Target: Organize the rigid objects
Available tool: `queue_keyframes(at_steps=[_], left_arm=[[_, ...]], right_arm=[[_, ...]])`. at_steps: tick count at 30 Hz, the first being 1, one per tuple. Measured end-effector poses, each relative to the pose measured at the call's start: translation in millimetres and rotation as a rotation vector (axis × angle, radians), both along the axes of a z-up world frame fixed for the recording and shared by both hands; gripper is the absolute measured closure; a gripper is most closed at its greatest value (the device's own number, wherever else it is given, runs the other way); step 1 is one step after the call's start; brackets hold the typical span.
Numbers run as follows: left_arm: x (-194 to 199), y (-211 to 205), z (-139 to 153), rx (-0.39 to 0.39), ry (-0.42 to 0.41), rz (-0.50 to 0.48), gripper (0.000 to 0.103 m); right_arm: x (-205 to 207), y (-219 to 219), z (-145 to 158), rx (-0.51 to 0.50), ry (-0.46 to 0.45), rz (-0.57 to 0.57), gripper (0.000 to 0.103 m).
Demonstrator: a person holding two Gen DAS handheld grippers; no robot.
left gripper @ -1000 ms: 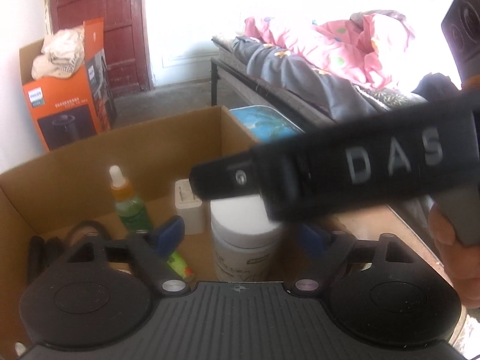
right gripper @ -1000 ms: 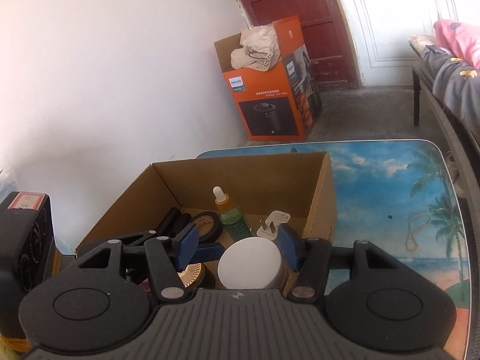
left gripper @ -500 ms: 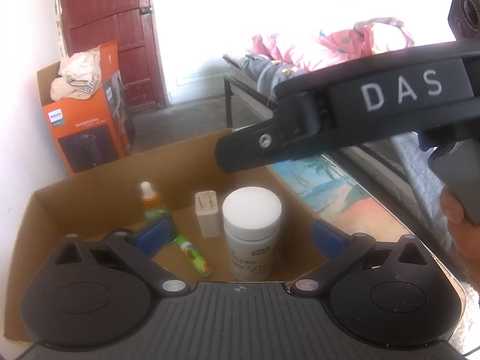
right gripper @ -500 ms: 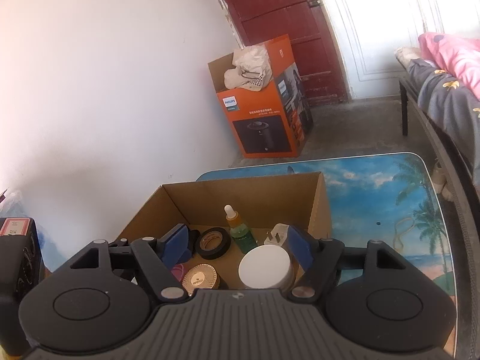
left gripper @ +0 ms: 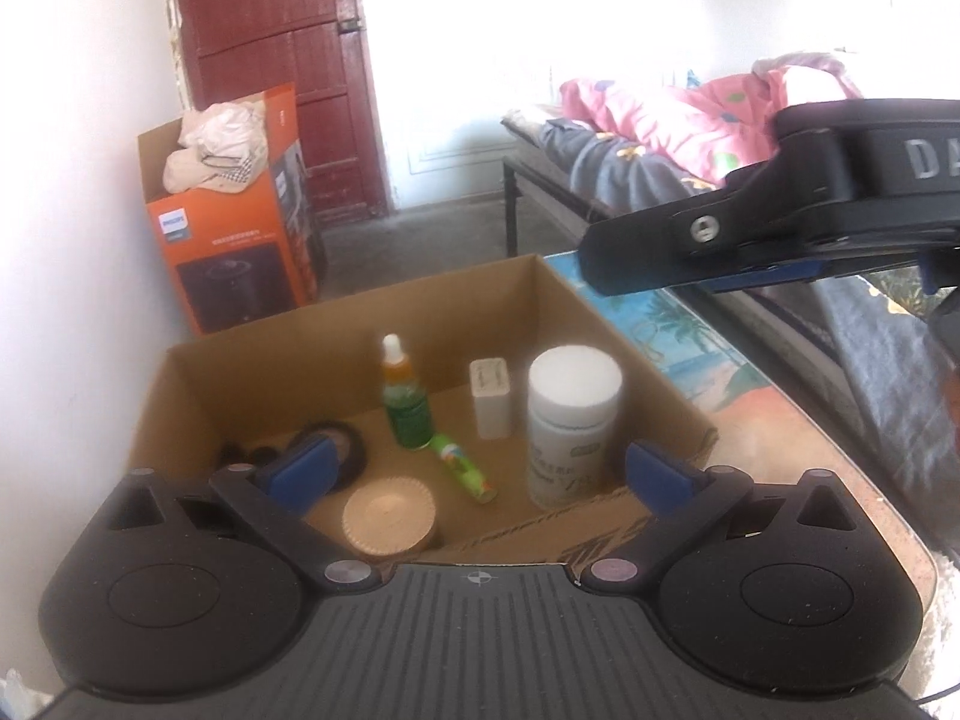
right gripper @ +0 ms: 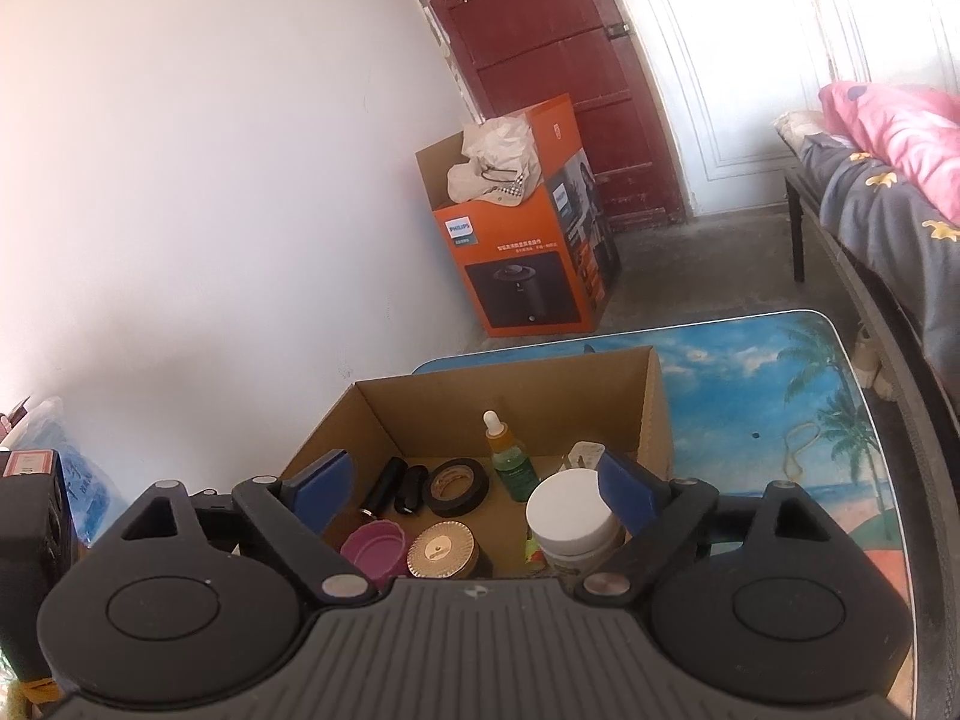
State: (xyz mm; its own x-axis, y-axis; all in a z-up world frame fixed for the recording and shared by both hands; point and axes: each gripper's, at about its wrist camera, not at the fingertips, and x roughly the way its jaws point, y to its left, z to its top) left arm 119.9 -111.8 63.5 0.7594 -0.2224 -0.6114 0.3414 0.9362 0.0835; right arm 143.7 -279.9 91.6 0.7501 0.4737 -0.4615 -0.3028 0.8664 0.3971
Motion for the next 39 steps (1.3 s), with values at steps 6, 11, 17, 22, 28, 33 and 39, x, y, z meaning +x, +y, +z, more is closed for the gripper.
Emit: queue_keyframes(at_steps=[6,11,17,22,28,33,39], left_arm=[[-11.1,22.7,1.3,0.006,0.003,0.051,0.000],[-22.8,45.3,7.2,-0.025,-0.021,0.112,0.000],[-32.3,70.5,12.4,-0.072,-0.035,0.257,0.000],[-28.9,84.3,8.6,-0.044,0.008,0.341,0.000],[-22.3,85.1,0.3,-0.034,0.044,0.347,0.000],[-22.5,83.1,-2.3,-0.021,0.062,0.347,0.000],[-18.4,83.9,-1.9,-0.027,0.074,0.349,0.000]], right_arm=[[-23.7,6.3,3.5,0.010,-0.024,-0.036,0.003],[-47.3,17.1,6.1,-0.045,-0.051,-0.107,0.000],[-68.0,31.6,-9.0,-0.127,-0.031,-0.253,0.000],[-64.8,51.0,-26.6,-0.219,0.022,-0.303,0.000],[-54.9,71.8,-33.2,-0.279,0.020,-0.270,0.000],[-48.4,82.6,-39.9,-0.322,0.019,-0.259,0.000],[-39.9,84.6,-47.4,-0.345,0.037,-0.259,0.000]])
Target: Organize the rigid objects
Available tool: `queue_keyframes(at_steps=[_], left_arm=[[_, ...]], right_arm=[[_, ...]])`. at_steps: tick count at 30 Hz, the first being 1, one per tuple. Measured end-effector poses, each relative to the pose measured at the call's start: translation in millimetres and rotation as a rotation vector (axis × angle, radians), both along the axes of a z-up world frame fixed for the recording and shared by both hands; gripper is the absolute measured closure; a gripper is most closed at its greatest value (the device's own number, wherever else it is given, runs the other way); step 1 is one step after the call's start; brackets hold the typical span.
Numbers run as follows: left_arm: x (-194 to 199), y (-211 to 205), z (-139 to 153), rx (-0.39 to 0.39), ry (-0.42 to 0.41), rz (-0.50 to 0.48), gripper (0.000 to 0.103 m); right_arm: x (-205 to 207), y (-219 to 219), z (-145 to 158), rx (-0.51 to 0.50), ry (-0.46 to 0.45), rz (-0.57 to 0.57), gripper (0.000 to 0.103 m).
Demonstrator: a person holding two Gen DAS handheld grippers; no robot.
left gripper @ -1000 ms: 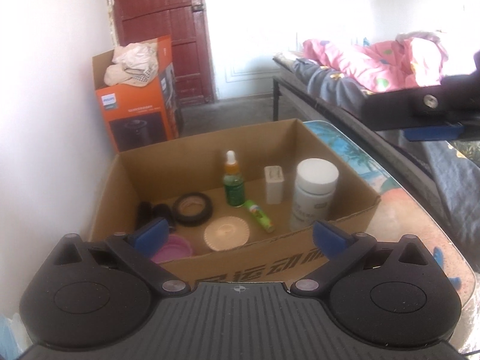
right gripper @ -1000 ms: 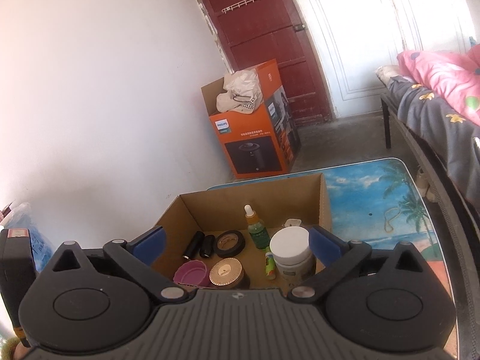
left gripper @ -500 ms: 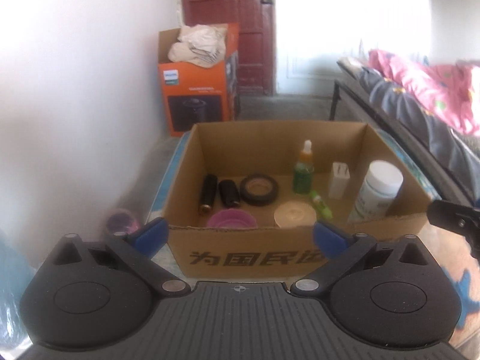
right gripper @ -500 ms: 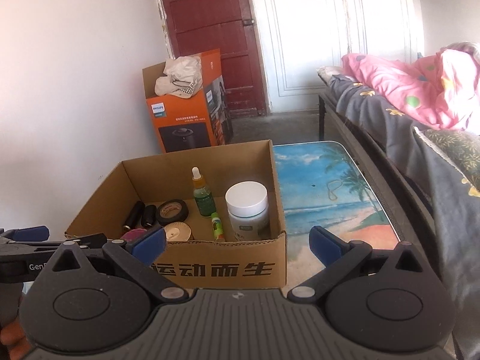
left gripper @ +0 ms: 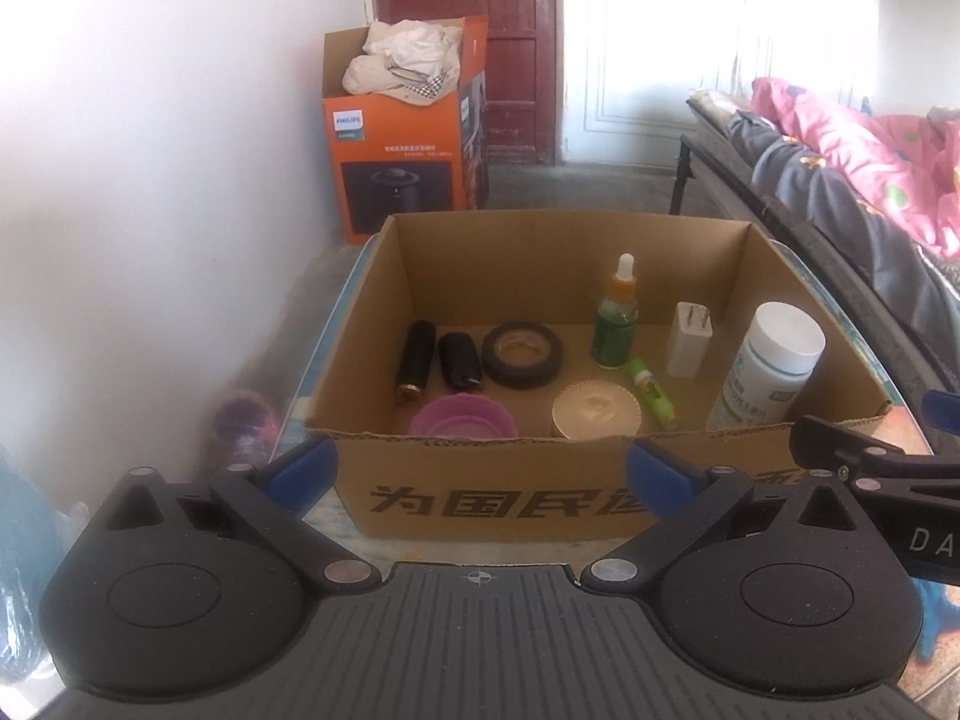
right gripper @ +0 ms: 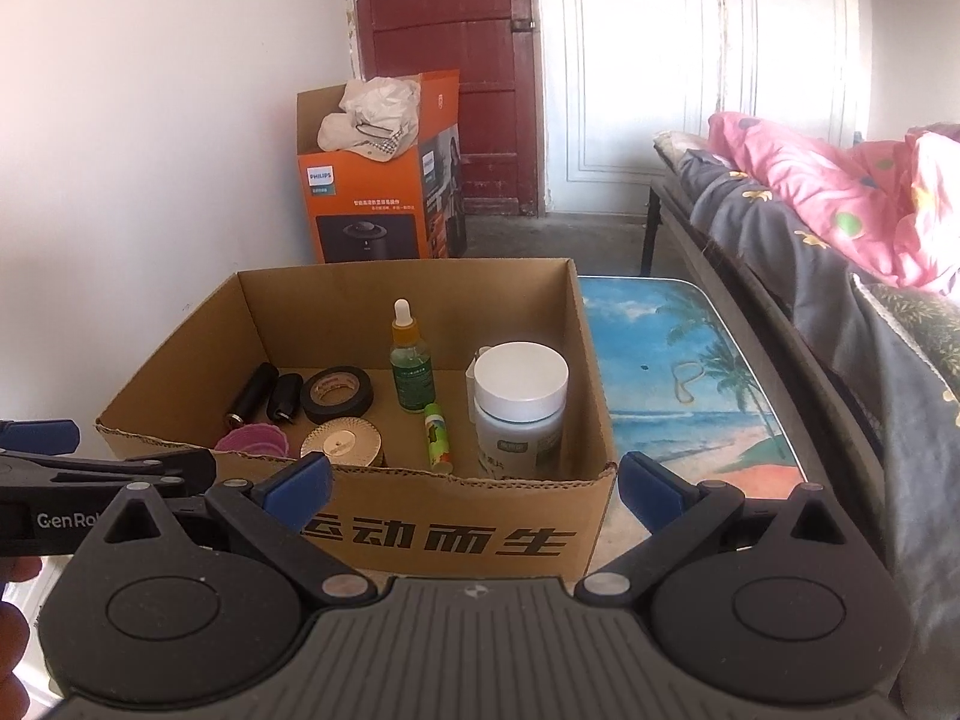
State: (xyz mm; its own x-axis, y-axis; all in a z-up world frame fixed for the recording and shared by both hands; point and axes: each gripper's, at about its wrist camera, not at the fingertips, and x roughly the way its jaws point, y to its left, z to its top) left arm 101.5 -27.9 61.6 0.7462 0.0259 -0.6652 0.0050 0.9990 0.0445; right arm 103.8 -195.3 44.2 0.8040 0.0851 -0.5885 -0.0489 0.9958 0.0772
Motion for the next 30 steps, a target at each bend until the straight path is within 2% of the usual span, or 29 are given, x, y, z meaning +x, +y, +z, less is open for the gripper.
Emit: queue_keyframes(at_steps=[30], left_arm=[[3.8,-5.1,-0.6,0.024,0.010,-0.006,0.000]], right_arm=[[7.4,-6.0,-7.3,-0.006,0.015,-0.027,0.000]])
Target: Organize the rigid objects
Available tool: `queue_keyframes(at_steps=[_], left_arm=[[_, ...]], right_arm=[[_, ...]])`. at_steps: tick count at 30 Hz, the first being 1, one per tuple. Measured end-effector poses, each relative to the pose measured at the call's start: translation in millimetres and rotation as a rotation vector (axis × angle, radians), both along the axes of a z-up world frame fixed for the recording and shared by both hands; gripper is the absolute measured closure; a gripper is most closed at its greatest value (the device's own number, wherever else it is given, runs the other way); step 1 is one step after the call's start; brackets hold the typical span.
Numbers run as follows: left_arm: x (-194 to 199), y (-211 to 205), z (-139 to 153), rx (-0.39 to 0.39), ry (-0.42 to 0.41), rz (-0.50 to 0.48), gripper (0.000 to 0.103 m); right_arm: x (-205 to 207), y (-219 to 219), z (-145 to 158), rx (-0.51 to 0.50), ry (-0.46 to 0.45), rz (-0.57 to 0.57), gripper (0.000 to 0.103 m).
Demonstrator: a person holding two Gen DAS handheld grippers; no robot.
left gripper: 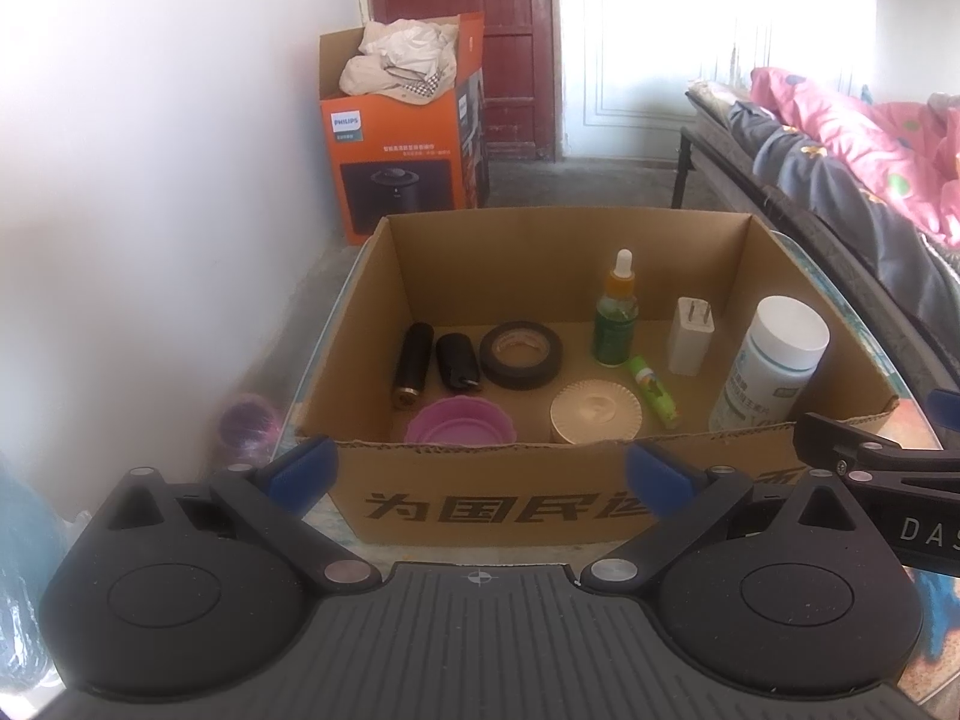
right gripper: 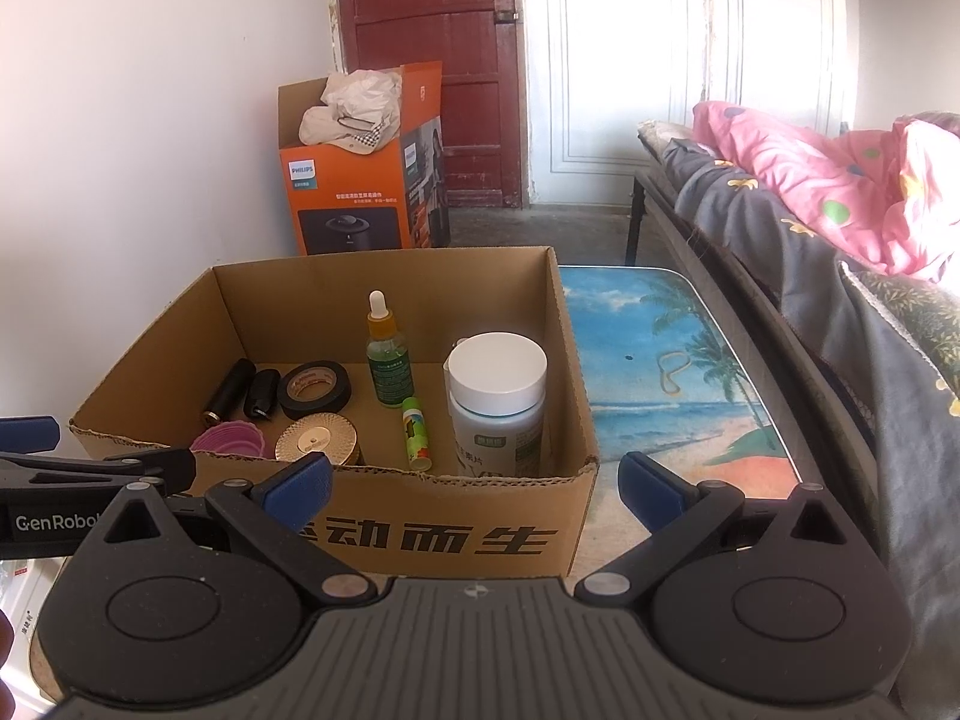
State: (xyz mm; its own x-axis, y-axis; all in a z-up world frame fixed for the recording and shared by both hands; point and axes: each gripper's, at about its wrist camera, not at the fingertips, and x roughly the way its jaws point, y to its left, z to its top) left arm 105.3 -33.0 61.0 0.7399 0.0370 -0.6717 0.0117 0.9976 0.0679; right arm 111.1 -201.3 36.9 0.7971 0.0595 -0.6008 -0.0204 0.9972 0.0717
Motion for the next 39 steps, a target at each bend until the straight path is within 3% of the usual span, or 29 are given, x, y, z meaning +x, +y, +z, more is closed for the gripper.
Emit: queue_keyframes(at_steps=[39], left_arm=[[-1.3,0.3,2.7,0.001,0.001,0.000,0.000]], right_arm=[[-3.4,-1.2,-1.4,0.004,0.002,-0.006,0.000]])
